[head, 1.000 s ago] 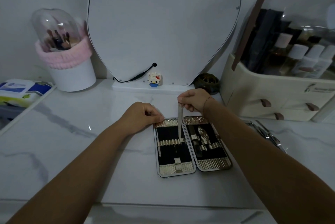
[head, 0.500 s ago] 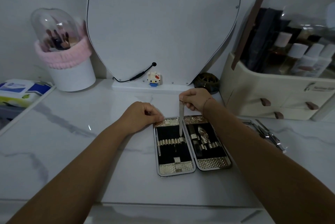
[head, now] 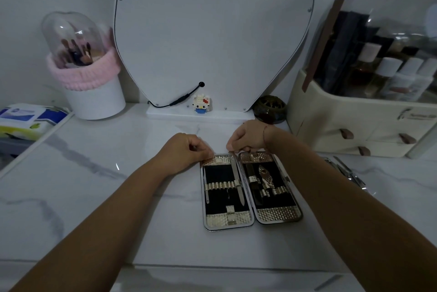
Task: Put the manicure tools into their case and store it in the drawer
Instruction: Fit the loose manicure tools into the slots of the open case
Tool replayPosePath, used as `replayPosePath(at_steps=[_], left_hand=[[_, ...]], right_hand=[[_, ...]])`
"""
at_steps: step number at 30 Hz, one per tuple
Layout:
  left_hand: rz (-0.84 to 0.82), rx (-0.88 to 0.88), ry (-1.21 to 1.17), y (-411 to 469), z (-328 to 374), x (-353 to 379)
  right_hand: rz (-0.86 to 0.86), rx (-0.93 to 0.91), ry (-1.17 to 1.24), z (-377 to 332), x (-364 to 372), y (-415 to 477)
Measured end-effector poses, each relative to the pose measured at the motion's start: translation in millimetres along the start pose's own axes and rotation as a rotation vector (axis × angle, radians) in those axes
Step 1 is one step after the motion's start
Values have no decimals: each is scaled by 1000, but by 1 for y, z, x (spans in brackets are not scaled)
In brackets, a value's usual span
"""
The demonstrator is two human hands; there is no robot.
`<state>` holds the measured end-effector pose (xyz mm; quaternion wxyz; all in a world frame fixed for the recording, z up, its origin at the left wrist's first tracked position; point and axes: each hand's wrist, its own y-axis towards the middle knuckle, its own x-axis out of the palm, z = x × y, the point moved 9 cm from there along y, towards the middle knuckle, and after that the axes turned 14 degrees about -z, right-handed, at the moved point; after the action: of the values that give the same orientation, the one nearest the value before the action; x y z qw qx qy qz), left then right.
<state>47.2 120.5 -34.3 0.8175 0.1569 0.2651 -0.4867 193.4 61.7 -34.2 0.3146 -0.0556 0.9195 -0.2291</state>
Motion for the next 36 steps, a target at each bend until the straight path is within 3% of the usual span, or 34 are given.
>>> replayPosePath(at_steps=[5, 12, 18, 24, 27, 36], left_hand=[[3, -2, 12, -1, 1, 0], [2, -8, -14, -2, 0, -1], [6, -23, -54, -2, -3, 0], [7, -33, -115, -3, -3, 2], [8, -31, -106, -3, -4, 2], [26, -33, -151, -5, -2, 3]], right_hand=[[-34, -32, -176, -10, 8, -4], [-46, -86, -184, -15, 15, -14], [217, -249, -84, -11, -7, -56], [456, 11, -189, 61, -48, -142], [478, 140, -240, 83, -50, -158], [507, 230, -276, 95, -43, -146]])
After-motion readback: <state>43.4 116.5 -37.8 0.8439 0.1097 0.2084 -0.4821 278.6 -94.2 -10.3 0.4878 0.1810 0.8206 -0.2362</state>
